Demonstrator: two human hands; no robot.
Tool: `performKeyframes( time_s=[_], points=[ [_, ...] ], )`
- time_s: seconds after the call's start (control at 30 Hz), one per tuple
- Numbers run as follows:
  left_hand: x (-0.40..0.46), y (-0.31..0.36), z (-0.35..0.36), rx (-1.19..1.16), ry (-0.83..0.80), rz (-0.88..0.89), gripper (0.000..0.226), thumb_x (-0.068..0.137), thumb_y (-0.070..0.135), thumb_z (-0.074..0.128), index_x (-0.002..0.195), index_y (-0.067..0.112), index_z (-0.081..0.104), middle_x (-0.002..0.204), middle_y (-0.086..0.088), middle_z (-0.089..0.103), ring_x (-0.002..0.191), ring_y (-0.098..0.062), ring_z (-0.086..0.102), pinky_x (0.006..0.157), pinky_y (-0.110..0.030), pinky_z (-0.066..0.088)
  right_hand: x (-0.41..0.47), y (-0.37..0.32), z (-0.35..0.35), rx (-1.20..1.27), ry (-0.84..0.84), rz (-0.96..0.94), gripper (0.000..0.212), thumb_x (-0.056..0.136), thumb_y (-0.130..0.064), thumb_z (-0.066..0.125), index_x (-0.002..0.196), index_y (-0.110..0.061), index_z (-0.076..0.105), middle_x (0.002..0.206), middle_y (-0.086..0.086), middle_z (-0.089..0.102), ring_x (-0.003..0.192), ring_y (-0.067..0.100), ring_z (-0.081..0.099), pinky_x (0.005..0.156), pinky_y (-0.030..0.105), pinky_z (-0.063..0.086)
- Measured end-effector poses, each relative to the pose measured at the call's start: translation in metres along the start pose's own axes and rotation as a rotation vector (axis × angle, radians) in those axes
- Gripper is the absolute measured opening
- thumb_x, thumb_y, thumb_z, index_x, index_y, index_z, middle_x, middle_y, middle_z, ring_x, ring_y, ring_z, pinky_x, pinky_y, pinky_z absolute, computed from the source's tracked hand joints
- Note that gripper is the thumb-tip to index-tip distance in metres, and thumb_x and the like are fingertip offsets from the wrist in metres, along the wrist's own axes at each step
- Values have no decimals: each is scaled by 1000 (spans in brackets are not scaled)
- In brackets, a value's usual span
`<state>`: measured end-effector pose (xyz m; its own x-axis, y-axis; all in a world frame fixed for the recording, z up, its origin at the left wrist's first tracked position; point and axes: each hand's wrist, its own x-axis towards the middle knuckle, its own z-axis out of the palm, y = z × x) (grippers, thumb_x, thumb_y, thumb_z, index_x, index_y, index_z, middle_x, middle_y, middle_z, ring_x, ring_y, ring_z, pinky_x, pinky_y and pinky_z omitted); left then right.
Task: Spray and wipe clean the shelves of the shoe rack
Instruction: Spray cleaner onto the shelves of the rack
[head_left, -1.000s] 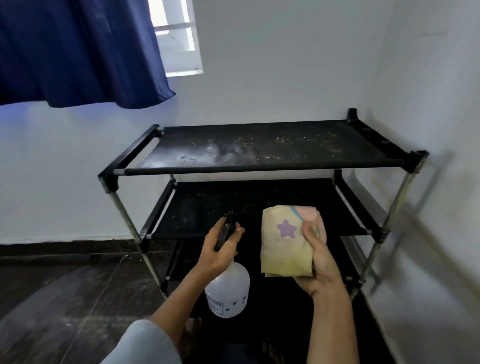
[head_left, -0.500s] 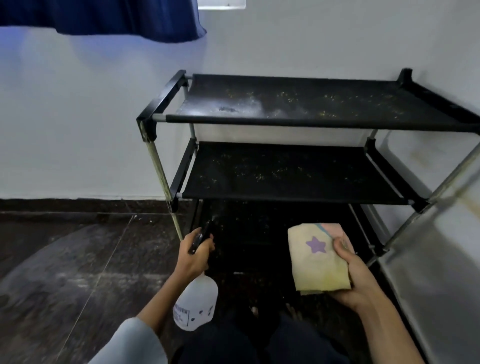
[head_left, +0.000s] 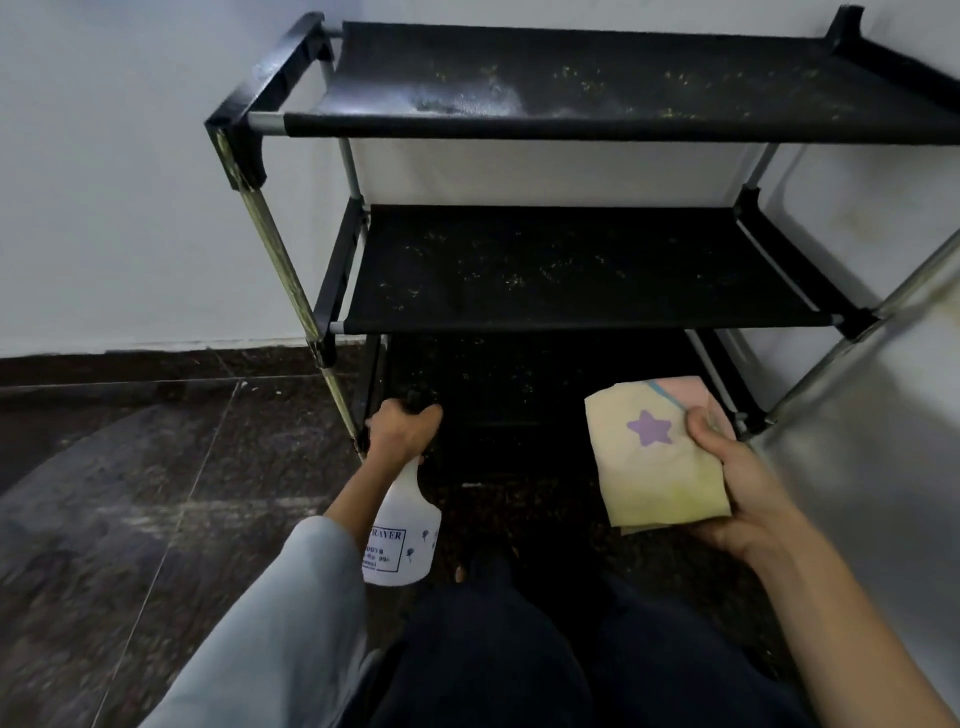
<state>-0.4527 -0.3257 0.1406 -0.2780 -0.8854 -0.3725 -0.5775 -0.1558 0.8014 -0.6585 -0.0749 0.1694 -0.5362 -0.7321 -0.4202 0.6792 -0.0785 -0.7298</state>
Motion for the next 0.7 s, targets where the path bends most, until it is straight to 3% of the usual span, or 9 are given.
performKeyframes(
  time_s=[0.1, 0.2, 0.27, 0.33, 0.37, 0.53, 0.6, 0.7],
  points=[
    [4, 2, 7, 64, 45, -64, 46, 75, 44, 72, 102, 8, 58, 95, -10, 61, 93, -31, 62, 85, -42, 55, -1, -2, -1, 17, 36, -1, 22, 90, -33, 58, 111, -38, 62, 96, 5, 75, 79, 25, 73, 57, 45, 56],
    [4, 1, 13, 148, 29, -128, 59, 72, 46, 74, 110, 5, 57, 103, -13, 63, 94, -31, 63, 84, -41, 56, -2, -4, -2, 43, 32, 14, 20, 90, -34, 58, 110, -35, 63, 93, 6, 75, 77, 26, 73, 56, 45, 56],
    [2, 2, 15, 93, -18, -161, 53, 73, 44, 74, 105, 4, 60, 93, -11, 66, 79, -25, 65, 71, -34, 57, -1, -4, -3, 48, 31, 23, 26, 90, -34, 59, 115, -33, 61, 93, 6, 75, 78, 26, 73, 56, 45, 56],
    [-1, 5, 19, 14, -106, -178, 41, 75, 39, 73, 97, 5, 64, 74, -6, 66, 55, -16, 58, 50, -26, 49, -1, -4, -3, 44, 26, 25, 35, 88, -34, 60, 123, -32, 58, 94, 7, 75, 78, 26, 73, 56, 44, 57],
    [-1, 7, 23, -9, -133, -163, 35, 76, 37, 73, 93, 7, 65, 71, -5, 65, 51, -14, 55, 47, -24, 45, -1, -4, -3, 40, 21, 28, 40, 87, -34, 60, 127, -31, 56, 94, 7, 75, 79, 25, 73, 57, 44, 57],
    [-11, 19, 46, 61, -172, -50, 12, 78, 22, 65, 80, 16, 55, 84, -6, 60, 78, -20, 60, 61, -27, 49, 2, -4, -12, 75, 18, 70, 52, 81, -38, 63, 132, -28, 53, 93, 8, 75, 77, 26, 73, 55, 44, 57],
    [-13, 23, 54, 71, -201, -80, 9, 75, 15, 63, 82, 12, 57, 84, -8, 60, 77, -22, 59, 59, -27, 48, 3, -5, -17, 91, 9, 78, 57, 77, -39, 64, 132, -29, 52, 94, 8, 75, 78, 27, 73, 56, 45, 56],
    [-16, 33, 65, 17, -304, -127, 4, 76, 9, 62, 79, 8, 59, 70, -6, 57, 57, -16, 53, 48, -24, 44, 6, -7, -25, 132, -5, 77, 61, 74, -39, 66, 133, -32, 51, 98, 9, 74, 81, 29, 73, 59, 47, 56]
  ],
)
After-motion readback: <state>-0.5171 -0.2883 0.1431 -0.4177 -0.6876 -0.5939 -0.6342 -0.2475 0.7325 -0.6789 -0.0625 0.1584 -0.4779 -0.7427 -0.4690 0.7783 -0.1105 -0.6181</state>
